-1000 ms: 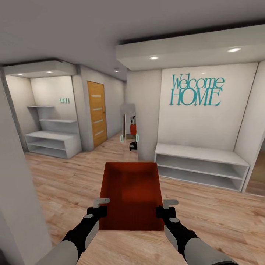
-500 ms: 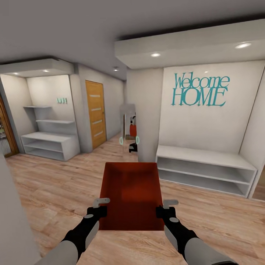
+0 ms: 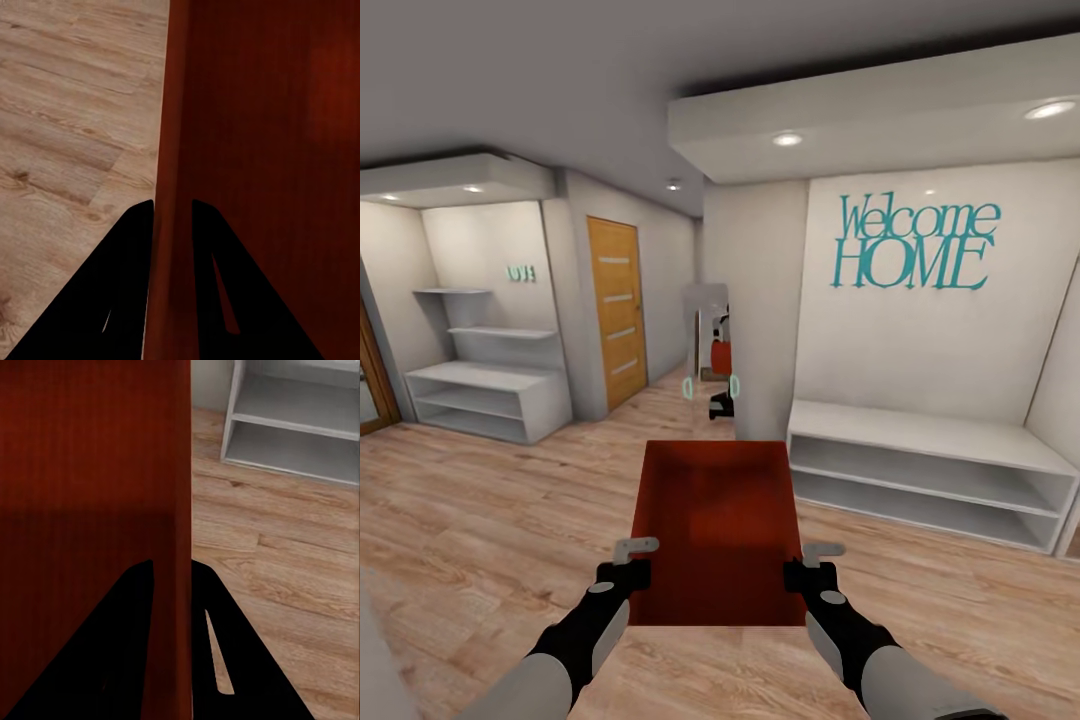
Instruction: Move the two storage containers from the living room to the garage. In the garage, place one container on the floor and stack the other container on top of it (either order is fine).
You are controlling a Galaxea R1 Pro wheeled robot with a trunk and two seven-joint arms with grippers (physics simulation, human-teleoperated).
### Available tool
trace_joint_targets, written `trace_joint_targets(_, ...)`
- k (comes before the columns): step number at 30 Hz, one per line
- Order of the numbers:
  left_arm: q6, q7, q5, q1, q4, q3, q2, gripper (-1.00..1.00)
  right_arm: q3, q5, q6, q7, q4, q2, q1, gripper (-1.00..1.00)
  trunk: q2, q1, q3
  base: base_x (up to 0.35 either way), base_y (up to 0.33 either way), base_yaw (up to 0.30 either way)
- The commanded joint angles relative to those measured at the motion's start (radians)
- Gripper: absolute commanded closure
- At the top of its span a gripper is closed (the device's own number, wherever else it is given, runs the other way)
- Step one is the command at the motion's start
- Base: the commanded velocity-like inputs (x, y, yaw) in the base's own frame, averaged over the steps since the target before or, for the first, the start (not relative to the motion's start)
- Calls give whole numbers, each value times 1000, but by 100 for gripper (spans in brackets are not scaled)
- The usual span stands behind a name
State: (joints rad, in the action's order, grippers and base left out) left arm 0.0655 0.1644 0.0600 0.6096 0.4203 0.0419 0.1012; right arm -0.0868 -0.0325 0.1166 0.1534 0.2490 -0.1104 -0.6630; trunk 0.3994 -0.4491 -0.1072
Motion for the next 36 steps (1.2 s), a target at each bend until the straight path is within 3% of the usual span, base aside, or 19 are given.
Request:
trace_joint_targets(1, 7, 40, 34, 1, 6, -48, 0, 100, -5, -9, 1, 5, -2, 0, 0, 100, 1, -1, 0, 323, 0, 0)
trace_joint_targets(15, 5, 40, 34, 1, 11, -48, 0, 100, -5, -9, 0, 5, -2, 1, 0, 100, 1, -1, 0, 323, 0, 18)
trace_joint_targets(36, 5, 40, 34, 1, 13, -48, 0, 100, -5, -9, 0, 3, -2, 2, 0, 100, 1, -1, 0, 323, 0, 246)
